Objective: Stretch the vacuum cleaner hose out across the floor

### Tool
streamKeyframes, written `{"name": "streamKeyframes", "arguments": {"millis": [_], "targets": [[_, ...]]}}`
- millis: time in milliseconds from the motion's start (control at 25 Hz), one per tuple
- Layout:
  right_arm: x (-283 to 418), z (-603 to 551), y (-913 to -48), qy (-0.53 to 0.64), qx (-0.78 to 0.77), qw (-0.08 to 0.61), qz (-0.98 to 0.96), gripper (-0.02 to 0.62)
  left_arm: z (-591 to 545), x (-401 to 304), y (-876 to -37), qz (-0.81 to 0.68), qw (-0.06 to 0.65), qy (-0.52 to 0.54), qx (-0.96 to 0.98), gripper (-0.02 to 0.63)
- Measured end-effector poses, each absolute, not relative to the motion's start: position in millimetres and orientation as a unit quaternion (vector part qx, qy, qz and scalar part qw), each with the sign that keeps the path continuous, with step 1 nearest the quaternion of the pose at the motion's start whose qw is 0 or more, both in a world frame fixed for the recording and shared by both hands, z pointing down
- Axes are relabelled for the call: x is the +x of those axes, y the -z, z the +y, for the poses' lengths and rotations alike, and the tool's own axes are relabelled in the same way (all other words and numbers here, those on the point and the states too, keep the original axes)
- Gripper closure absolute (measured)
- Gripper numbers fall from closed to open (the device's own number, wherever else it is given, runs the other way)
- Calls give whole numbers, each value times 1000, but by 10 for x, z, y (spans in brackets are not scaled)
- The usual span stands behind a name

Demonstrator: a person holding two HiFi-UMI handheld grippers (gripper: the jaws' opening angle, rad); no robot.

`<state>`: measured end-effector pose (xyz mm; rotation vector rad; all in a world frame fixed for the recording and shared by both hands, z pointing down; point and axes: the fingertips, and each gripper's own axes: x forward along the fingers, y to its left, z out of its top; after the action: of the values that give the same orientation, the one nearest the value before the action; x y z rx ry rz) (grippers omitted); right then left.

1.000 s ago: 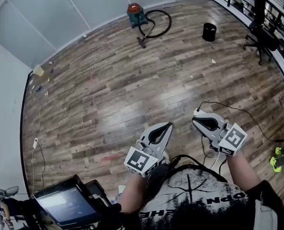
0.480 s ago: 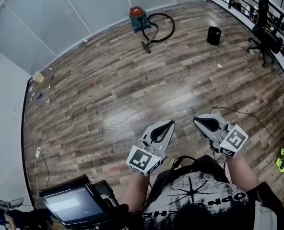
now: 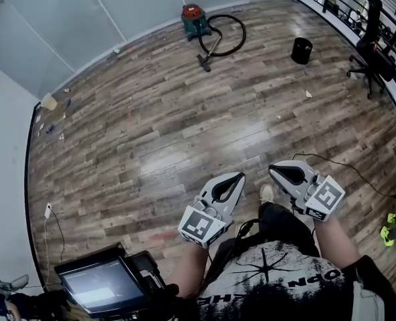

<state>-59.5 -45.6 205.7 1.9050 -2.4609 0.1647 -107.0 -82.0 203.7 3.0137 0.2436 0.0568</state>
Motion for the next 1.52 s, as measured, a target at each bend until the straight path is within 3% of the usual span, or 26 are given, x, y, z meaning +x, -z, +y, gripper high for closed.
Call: {"name": "streamKeyframes", "arguments": {"millis": [520,720,920,1360,1520], "targets": [[725,-1194,-1961,-47,576,-4,-816,588,-1557,250,-1897,29,42,-27,998,603],[1248,-1426,-1882,-26,554,33,-831,588,-1753,902,-1845,13,49,-27,998,603],[1730,-1503,-1897,-12,538,10,-843,588,-1829,1456,-1811,11,61,-27,998,603],[2434,-1841,-1814,-13,538,-35,-842,588,-2195,2138,-1781,28,69,-26,997,603],[2594,-2076,-1923,-34,549,-18,-835,588,-2442,2340,-1843,42,78,-17,996,603]]}}
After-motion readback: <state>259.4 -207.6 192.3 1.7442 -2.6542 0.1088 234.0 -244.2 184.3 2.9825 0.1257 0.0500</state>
